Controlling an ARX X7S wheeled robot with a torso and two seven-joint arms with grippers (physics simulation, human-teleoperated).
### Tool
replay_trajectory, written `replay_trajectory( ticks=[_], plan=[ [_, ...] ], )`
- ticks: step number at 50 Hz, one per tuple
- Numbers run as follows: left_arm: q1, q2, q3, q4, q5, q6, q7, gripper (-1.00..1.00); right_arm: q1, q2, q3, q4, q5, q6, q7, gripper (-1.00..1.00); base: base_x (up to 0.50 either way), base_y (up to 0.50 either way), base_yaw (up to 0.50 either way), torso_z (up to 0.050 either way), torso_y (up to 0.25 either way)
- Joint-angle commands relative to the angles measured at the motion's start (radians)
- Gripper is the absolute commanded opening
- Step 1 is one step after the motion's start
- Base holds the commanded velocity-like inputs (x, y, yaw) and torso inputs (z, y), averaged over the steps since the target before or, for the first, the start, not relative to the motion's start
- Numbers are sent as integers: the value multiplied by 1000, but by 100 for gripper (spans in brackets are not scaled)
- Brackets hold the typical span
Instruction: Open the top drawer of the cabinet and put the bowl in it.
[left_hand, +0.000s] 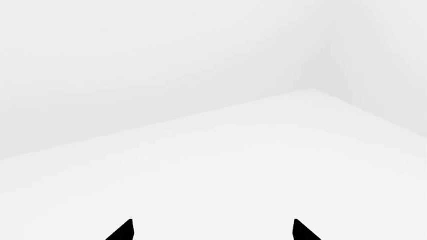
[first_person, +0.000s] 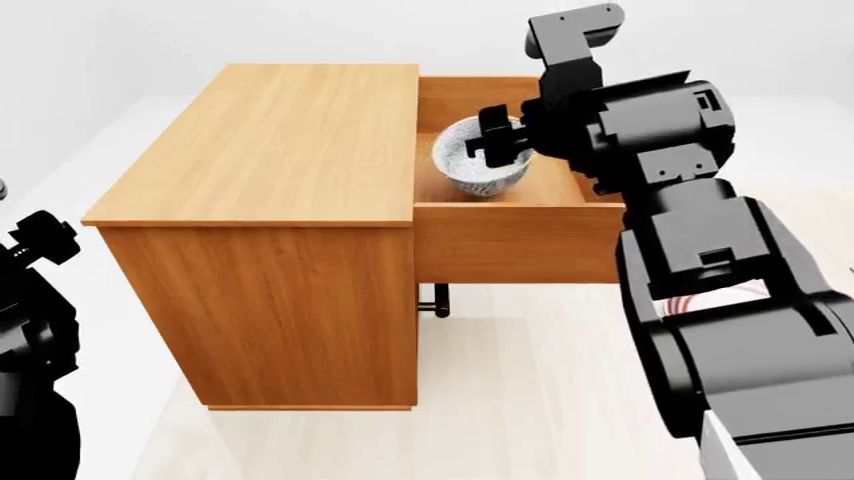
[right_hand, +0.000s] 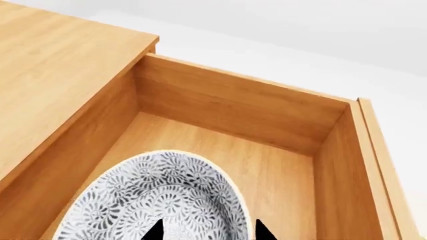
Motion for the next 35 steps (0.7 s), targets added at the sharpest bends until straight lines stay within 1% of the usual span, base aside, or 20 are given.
replay_trajectory(
  ticks=[1,4,7,16,25,32,35],
  plan=[
    [2,1,-1,0,0,1,0,100,16,4,-4,46,39,-17,2,100,0,0,0,0,0],
    [2,1,-1,0,0,0,0,100,16,8,-3,33,45,-13,8,100,0,0,0,0,0],
    [3,1,-1,0,0,1,0,100,14,21,12,-27,58,2,29,100,0,0,0,0,0],
    [4,2,1,0,1,0,-2,100,51,84,76,-359,98,131,112,100,0,0,0,0,0],
    [2,5,4,0,1,0,-2,100,127,163,81,-672,120,362,134,100,0,0,0,0,0],
    [1,0,3,0,0,0,0,100,114,240,99,-884,148,529,139,100,0,0,0,0,0],
    [0,-1,3,0,0,0,-1,100,95,292,95,-1019,164,627,139,100,0,0,0,0,0]
  ],
)
